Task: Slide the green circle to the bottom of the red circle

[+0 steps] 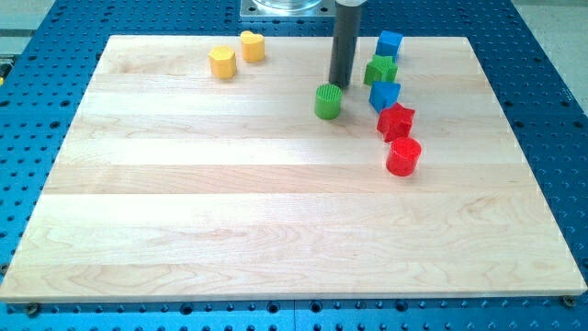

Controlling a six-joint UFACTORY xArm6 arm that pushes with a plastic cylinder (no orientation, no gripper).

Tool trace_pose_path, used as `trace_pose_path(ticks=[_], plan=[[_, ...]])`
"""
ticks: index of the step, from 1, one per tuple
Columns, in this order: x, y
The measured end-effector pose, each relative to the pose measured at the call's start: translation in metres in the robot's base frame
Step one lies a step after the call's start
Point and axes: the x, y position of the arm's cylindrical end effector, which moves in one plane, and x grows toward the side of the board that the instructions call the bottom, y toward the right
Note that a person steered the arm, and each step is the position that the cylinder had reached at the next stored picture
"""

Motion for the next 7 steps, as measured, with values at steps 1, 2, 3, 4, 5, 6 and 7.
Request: trace_pose_path(ticks=[1,2,3,4,5,6,7], plan=[[0.117,0.003],[0.17,0.024],[0.097,0.006],[0.111,-0.045],[0.184,-0.018],[0.188,-0.01],[0.218,-0.062]])
